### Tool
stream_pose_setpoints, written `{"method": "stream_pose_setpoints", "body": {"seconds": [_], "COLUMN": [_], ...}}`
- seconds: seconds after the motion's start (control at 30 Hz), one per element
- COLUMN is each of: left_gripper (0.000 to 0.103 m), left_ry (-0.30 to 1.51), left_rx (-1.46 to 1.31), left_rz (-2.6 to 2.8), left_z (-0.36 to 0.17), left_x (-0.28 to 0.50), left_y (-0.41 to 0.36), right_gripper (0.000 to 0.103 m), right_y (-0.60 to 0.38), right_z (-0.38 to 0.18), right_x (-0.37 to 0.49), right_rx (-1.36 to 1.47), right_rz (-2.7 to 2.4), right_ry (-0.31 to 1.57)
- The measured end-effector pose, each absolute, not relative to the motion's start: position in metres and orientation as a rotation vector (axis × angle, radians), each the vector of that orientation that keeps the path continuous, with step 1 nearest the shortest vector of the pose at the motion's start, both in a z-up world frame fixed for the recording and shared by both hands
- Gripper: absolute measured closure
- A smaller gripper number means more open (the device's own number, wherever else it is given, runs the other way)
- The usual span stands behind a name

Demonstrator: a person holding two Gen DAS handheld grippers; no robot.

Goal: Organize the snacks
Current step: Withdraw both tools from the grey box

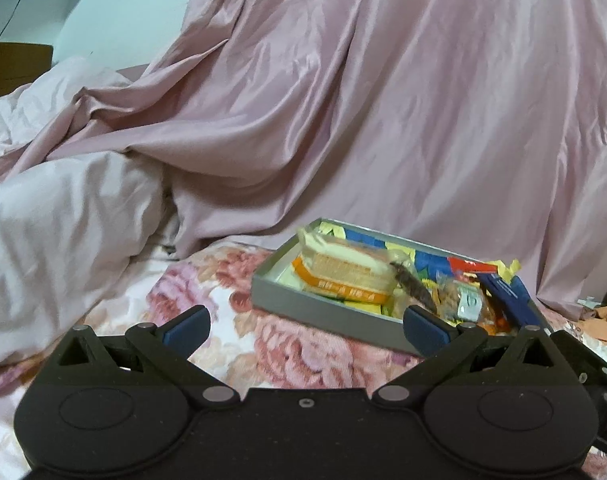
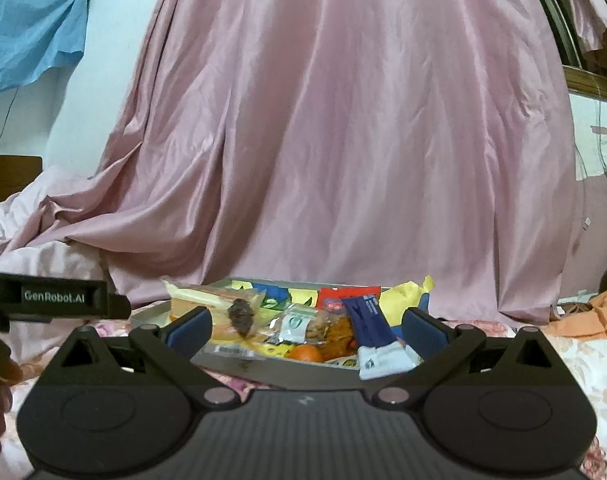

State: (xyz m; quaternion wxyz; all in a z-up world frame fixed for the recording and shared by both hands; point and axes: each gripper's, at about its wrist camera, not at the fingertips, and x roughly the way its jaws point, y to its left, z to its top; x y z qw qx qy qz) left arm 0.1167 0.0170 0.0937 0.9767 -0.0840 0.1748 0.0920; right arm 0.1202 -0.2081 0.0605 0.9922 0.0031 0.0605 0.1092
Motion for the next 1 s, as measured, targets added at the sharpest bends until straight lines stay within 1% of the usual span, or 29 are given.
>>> {"method": "stream_pose_setpoints", "body": {"seconds": [0.53, 1.0], "left_gripper": [0.001, 0.001], "left_ry": [0.365, 0.373], "left_rx": [-0.141, -0.132], "left_rz": [0.181, 0.178], "left_z": [0.08, 0.068], "left_x": [0.051, 0.011], "left_y": [0.033, 0.049], "right_gripper": [0.0, 0.0], "right_y": [-0.198, -0.182], "right_z": [0.055, 0.044], "right_x": [0.063, 0.025], "right_rx": [0.04, 0.041], "right_rz": [0.17, 0.152], "right_ry": [0.165, 0.217]}}
